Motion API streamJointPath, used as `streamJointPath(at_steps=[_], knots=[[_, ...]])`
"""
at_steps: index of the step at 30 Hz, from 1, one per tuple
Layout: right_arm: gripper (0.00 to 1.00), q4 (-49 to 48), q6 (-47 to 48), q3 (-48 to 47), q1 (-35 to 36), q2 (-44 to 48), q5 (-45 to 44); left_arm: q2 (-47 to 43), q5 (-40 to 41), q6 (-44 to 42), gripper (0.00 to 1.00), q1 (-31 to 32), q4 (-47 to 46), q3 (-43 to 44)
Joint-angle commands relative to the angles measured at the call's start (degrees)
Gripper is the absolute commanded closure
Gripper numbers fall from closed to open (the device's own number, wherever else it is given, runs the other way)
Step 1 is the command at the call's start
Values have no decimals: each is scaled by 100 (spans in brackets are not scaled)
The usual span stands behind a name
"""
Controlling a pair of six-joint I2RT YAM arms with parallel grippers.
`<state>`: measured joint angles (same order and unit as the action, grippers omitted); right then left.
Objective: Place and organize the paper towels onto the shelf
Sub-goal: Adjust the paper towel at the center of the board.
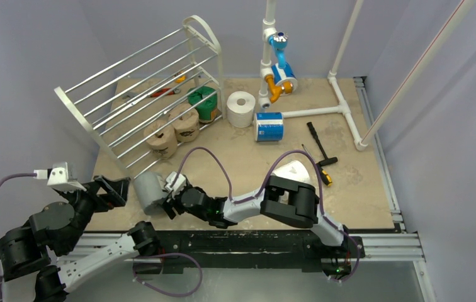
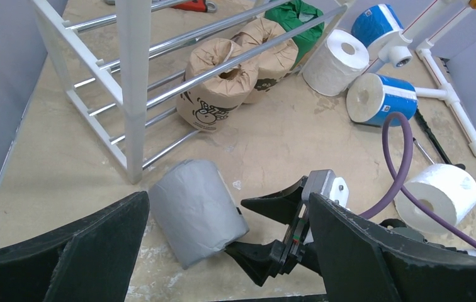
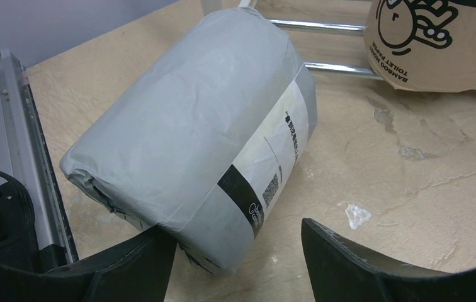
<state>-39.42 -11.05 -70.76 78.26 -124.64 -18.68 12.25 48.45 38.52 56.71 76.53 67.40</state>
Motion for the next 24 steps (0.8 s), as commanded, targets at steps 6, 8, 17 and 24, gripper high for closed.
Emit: streamJointPath(at_steps=[6, 8, 17, 24], knots=[[29, -446, 133, -128, 32, 89, -17, 46, -37, 188, 3, 16, 108, -77], [30, -463, 138, -224, 33, -3, 0, 33, -55, 199, 3, 17, 108, -87], [62, -178, 128, -89, 32, 381, -109, -7, -46, 182, 3, 16, 99, -105], [66, 1104, 133, 259, -40, 1577, -96, 56, -126, -78, 3, 16, -281, -289]])
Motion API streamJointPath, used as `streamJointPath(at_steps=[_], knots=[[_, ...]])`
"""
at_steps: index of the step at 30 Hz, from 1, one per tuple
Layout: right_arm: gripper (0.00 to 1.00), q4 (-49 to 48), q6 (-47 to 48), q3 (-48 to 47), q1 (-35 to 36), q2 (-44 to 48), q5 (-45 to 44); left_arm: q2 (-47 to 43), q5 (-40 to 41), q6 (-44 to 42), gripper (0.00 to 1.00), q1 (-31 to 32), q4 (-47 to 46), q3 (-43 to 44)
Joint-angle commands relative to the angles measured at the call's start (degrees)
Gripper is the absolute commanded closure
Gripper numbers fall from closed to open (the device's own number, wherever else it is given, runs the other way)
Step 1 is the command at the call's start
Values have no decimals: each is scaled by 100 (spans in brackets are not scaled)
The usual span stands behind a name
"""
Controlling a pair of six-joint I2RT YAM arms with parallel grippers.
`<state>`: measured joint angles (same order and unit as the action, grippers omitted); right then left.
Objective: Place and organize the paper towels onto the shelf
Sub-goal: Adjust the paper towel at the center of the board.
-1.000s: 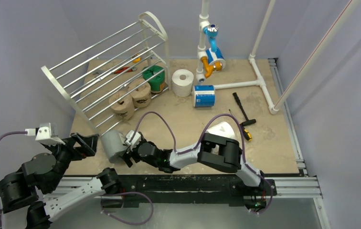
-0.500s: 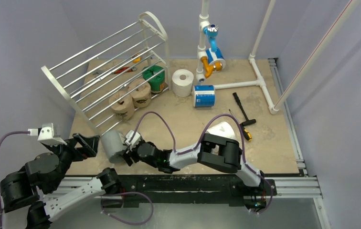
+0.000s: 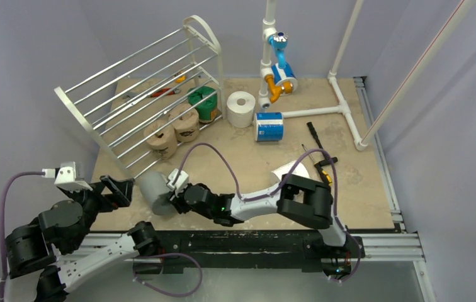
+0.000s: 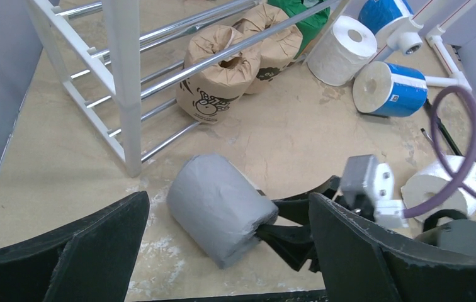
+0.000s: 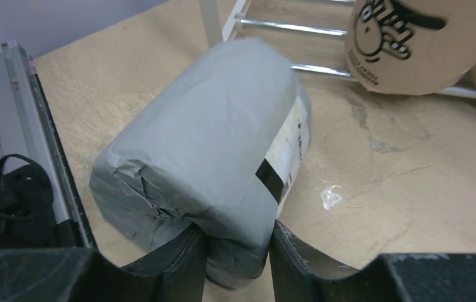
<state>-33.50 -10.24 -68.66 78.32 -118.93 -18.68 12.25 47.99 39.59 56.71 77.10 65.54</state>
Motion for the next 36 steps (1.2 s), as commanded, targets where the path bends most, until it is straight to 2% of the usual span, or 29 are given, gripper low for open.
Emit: streamJointPath(at_steps=[1, 5, 9, 12, 18, 23, 30, 36], knots=[[66, 784, 69, 50, -64, 1160, -26, 79, -116, -229, 3, 16, -404, -129], [68, 2190, 189, -204, -172, 1633, 290, 234, -336, -425, 3, 18, -587, -176], [68, 4055, 243, -894, -335, 1742, 673, 431, -492, -463, 2, 20, -653, -264], [69, 4795, 300, -1214, -402, 1668, 803, 468, -623, -499, 3, 16, -927, -451], [68, 5519, 40, -1619, -616, 1279, 830, 576, -918, -673, 2, 18, -1291, -676], [48, 5705, -214, -1692, -664, 1313, 818, 871, -1201, -754, 2, 16, -1211, -630], [26, 5909, -370, -1256, -755, 2352, 725, 1088, -1547, -880, 2, 16, -1295, -533], [21, 5888, -688, -116, -942, 3709, 312, 1557, -2241, -1298, 2, 16, -1410, -478]])
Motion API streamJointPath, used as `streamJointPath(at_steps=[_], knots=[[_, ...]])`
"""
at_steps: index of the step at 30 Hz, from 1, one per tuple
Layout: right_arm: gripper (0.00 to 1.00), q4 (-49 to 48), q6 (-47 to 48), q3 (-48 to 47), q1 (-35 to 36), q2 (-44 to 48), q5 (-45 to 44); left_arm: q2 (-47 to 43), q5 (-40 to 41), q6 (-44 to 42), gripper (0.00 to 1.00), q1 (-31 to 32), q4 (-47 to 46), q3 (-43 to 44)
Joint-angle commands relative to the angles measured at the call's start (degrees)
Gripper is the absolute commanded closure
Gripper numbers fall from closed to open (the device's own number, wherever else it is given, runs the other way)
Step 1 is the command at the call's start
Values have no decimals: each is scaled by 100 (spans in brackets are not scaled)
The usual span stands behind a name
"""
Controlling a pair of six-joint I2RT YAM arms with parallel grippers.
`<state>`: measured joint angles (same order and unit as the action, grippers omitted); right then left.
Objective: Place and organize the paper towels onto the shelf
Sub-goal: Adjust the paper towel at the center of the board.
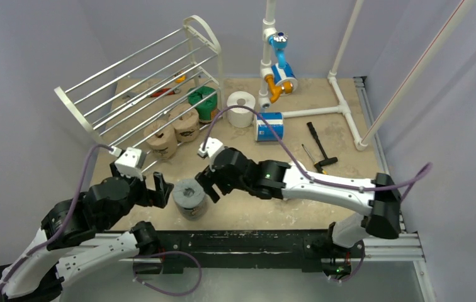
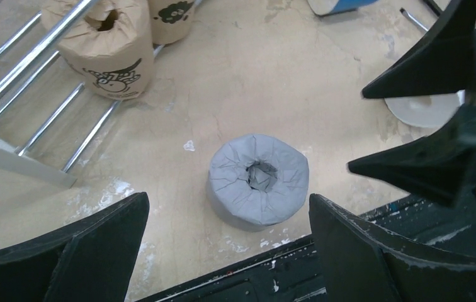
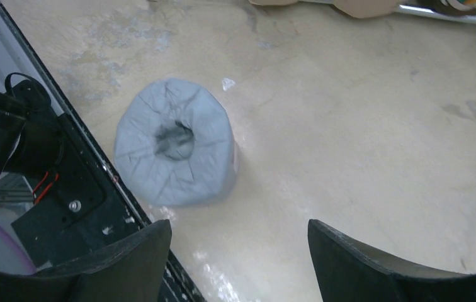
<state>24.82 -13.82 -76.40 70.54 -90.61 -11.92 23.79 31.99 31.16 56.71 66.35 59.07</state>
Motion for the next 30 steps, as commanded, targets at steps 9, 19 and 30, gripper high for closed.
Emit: streamJointPath(at_steps=[9, 19, 30], knots=[[21, -1009, -1025, 2901, -515, 2657, -380, 2244, -2661, -1505, 15, 16, -667, 206], [21, -1143, -1142, 3413, -515, 3023, -456, 3451, -2896, -1811, 18, -112, -790, 197], [20, -1406, -1021, 3673, -518, 3135, -360, 3971, -3413, -1950, 25, -643, -1015, -21]])
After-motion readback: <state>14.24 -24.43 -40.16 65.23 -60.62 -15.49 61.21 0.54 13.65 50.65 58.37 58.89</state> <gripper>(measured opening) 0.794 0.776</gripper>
